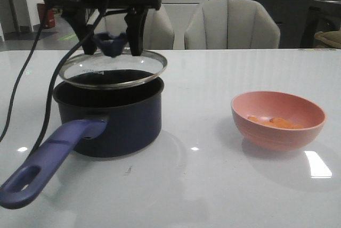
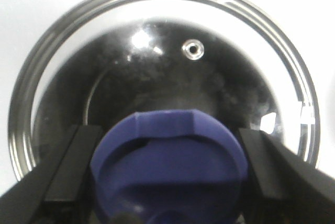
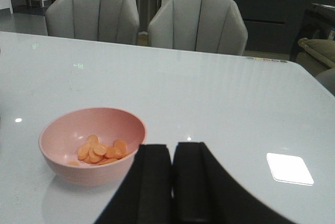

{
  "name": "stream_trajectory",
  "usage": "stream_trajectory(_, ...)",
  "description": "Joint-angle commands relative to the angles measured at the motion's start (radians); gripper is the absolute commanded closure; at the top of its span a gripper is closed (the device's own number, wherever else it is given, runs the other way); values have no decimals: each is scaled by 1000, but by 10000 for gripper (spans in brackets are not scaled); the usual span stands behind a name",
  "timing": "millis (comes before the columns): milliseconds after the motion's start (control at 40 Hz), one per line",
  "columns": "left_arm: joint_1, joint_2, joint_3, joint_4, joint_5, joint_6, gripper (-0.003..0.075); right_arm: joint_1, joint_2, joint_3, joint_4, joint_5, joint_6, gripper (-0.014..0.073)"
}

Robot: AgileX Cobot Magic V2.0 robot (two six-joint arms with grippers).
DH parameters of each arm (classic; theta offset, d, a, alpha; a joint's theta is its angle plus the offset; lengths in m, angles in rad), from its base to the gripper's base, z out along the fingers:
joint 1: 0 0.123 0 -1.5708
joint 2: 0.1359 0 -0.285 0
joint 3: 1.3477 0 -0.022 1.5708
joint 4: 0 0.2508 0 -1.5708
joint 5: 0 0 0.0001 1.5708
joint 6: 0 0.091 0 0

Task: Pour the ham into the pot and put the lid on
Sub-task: 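Lift the glass lid off the saucepan with the left gripper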

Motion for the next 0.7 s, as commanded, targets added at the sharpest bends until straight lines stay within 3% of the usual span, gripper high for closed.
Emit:
stream_trajectory(0, -3, -81, -56, 18, 23, -13, 408, -5, -19, -6, -10, -77, 0, 446)
stream_trajectory(325, 80, -176, -10, 86, 23, 84, 408, -5, -19, -6, -10, -77, 0, 446)
stream_trajectory(676, 349, -303, 245, 81, -5, 148, 408, -5, -19, -6, -10, -77, 0, 446)
